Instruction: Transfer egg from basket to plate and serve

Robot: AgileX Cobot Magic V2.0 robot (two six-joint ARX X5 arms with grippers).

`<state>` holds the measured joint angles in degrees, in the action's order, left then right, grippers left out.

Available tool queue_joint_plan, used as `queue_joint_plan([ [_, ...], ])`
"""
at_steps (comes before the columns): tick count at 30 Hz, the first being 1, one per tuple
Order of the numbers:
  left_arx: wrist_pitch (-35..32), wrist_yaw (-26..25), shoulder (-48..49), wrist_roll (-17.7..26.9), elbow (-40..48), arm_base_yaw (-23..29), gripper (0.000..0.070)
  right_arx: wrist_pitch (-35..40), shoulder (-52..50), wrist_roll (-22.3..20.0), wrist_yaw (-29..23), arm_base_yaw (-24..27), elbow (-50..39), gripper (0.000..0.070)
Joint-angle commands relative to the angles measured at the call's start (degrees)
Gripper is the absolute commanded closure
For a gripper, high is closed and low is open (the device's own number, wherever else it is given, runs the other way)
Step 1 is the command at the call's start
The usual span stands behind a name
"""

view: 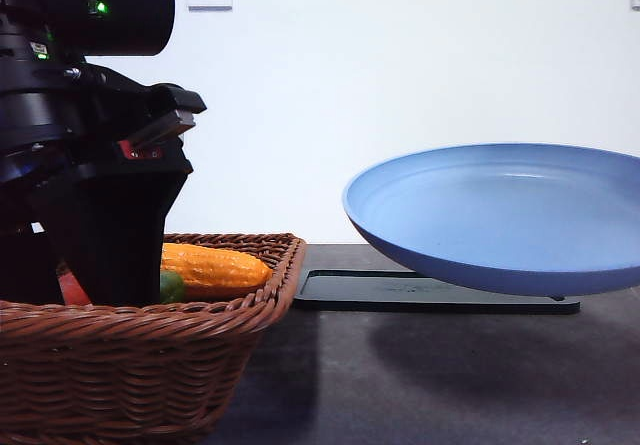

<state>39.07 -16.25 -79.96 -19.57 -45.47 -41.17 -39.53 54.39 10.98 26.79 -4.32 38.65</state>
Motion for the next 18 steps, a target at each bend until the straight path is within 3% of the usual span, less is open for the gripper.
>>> queue_joint_plan([
  [1,-0.65,0.93,-1.05,0.88,-0.24,-0.48,0.0398,0.44,0.11,0.57,0.39,0.07,1.22,0.07],
  [11,-5.35,1.73,-1.05,1.22,-0.24,-0.48,0.0411,0.42,0.07,0.55,0.42,0.07,1.22,0.07],
  [18,-4.06,3.24,-0.5,1.84,-2.61,-0.42,0.0412,0.43,-0.28,0.57,0.4,0.07,1.22,0.07],
])
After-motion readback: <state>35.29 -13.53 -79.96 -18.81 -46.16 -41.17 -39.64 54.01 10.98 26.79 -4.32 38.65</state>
